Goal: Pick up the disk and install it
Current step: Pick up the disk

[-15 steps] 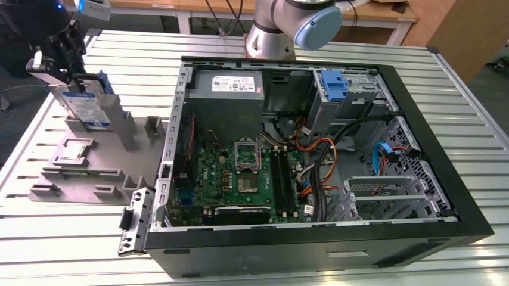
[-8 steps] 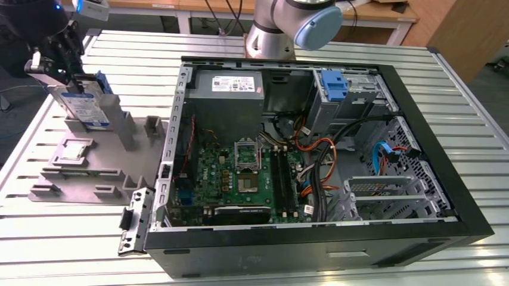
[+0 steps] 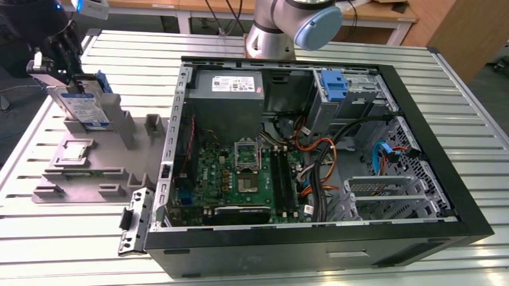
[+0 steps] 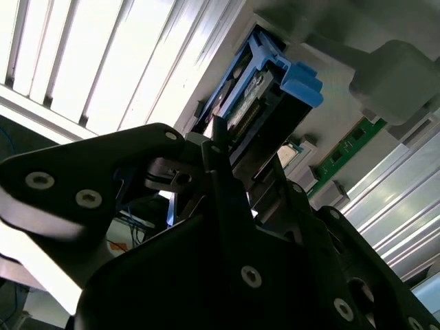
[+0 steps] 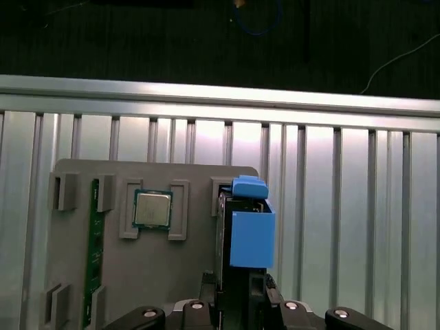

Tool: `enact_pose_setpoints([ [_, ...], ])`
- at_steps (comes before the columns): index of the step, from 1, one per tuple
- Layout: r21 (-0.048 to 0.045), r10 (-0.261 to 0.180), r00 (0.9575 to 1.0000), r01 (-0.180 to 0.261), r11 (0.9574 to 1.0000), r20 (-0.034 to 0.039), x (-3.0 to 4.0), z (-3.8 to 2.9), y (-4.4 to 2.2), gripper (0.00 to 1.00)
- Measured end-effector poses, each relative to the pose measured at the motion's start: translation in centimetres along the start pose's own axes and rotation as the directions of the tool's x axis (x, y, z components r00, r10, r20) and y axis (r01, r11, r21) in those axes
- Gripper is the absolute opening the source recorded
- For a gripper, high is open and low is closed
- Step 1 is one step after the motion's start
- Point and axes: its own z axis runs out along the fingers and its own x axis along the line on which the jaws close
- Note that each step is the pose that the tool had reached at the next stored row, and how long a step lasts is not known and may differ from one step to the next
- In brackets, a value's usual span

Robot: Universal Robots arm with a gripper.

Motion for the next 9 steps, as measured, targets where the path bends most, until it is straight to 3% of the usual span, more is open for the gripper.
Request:
enact_pose_setpoints([
  [9,0.0018,0.033,0.9995,-0.033,0.9995,0.0009,0.10,0.03,0.00,0.36],
])
